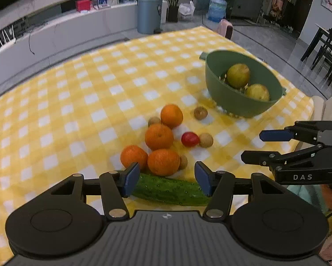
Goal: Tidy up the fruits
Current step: 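Open both tools to release the pears and withdraw from the colander, then grasp an orange with the left tool while the right tool grasps a brown kiwi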
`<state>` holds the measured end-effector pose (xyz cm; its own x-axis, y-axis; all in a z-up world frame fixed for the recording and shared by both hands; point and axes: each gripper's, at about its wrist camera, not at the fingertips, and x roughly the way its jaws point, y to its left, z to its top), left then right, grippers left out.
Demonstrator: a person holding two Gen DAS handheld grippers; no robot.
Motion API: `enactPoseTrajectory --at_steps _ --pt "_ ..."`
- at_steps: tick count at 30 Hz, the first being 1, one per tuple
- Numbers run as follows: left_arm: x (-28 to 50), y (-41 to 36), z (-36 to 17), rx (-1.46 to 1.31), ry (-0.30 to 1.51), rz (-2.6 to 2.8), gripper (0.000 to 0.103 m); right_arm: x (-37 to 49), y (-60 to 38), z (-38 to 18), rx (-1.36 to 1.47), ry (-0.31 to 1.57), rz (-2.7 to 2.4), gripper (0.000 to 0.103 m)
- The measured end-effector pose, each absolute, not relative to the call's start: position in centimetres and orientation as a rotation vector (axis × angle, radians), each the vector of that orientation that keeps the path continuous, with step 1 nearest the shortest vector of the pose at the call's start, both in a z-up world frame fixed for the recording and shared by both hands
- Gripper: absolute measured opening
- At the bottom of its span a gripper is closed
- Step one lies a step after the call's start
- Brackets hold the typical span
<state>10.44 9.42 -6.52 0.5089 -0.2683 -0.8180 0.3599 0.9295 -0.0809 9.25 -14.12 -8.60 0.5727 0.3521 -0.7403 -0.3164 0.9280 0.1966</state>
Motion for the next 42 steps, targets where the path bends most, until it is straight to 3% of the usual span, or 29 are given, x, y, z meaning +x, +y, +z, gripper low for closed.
enactPoseTrajectory --at_steps 7,21,25,28,34,42 --pt "12.0 8.7 -8.6 0.061 0.997 -0.371 0.068 9.9 -12.8 -9.5 -0.011 0.866 0.422 0.046" --pt "13.6 7.1 -11.1 -0.050 1.037 -0.204 0.068 11.9 -12.6 -11.5 -0.015 0.894 0.428 0.045" --pt "13.6 7.1 -11.3 -0.087 1.033 -0.152 0.067 12.2 -12.4 -11.8 -0.020 0.870 0.448 0.041" --pt "13.7 7.0 -11.5 -0.100 1.026 -0.128 0.064 12.5 -11.7 -12.1 -0.051 0.844 0.469 0.035" --pt "13.9 6.7 -11.7 -0.088 1.032 -0.111 0.051 13.1 -10.6 -13.0 -0.111 0.824 0.492 0.034" --pt "13.8 6.9 -11.8 -0.087 1.024 -0.115 0.048 14.1 -10.3 -14.0 -0.103 0.834 0.492 0.033"
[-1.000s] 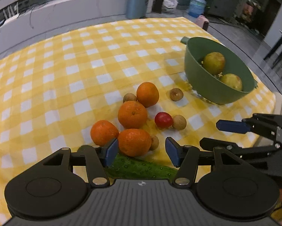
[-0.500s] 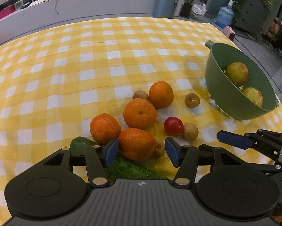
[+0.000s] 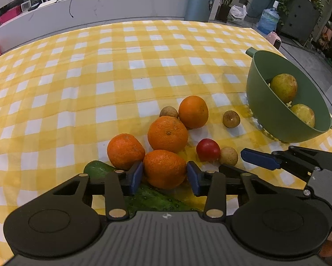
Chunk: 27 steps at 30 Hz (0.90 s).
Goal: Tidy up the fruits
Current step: 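Grasp an orange with the left tool while the right tool grasps a brown kiwi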
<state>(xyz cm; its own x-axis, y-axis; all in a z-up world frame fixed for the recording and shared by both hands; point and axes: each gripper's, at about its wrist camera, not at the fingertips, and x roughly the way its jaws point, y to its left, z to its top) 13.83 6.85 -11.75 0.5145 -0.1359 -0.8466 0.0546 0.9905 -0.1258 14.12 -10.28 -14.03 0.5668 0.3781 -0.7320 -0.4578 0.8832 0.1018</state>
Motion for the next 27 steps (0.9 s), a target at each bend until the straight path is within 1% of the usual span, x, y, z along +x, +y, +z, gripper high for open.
enactPoseTrajectory --at_steps 2,4,5,15,27 --pt "13.8 6.8 -11.7 -0.088 1.022 -0.117 0.048 14.3 -10.2 -14.3 -0.099 0.840 0.497 0.030" --pt "13.8 6.8 -11.7 -0.086 1.022 -0.121 0.047 14.5 -10.2 -14.6 -0.094 0.848 0.495 0.022" --pt "13.8 6.8 -11.7 -0.083 1.023 -0.122 0.047 14.5 -10.3 -14.7 -0.094 0.848 0.492 0.021" --pt "12.8 6.7 -10.2 -0.052 0.984 -0.128 0.046 13.6 -11.4 -13.6 -0.081 0.824 0.517 0.020" --pt "11.4 4.9 -5.8 -0.034 0.911 -0.162 0.046 10.6 -14.8 -10.2 -0.049 0.761 0.529 0.020"
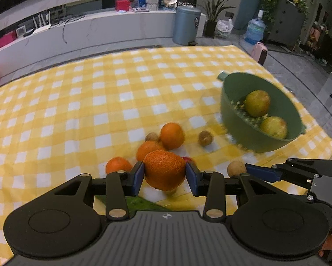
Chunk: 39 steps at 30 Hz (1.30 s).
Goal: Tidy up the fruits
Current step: 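Grasp an orange with the left tool while the right tool grasps a brown kiwi, then carry the orange and kiwi into the green colander and lower them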
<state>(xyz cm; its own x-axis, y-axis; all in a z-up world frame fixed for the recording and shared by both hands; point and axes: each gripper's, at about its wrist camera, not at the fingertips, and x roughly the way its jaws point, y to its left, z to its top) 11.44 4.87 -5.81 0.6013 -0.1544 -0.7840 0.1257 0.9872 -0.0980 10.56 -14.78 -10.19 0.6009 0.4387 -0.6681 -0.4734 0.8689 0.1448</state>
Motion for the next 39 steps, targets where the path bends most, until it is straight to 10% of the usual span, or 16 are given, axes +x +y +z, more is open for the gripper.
enactPoseTrajectory --at_steps 39 --pt "21.1 -9.6 -4.4 0.107 0.998 -0.446 0.046 17.5 -23.6 -6.8 -0.209 0.816 0.503 0.020"
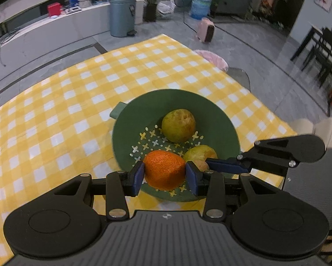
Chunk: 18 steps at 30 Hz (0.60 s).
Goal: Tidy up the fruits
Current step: 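Carry the orange and kiwi into the green colander and lower them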
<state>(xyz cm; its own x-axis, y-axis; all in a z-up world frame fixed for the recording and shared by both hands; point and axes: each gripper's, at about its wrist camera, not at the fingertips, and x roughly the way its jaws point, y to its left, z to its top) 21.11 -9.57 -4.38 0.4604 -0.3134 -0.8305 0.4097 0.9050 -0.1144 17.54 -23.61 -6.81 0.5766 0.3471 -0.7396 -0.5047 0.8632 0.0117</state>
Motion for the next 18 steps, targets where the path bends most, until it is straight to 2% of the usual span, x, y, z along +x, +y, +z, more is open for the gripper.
enactPoseTrajectory --at_steps 18 --pt "23.7 -11.2 -7.4 0.271 1.057 -0.499 0.046 21.3 -22.8 -9.3 -0.236 0.906 0.581 0.020"
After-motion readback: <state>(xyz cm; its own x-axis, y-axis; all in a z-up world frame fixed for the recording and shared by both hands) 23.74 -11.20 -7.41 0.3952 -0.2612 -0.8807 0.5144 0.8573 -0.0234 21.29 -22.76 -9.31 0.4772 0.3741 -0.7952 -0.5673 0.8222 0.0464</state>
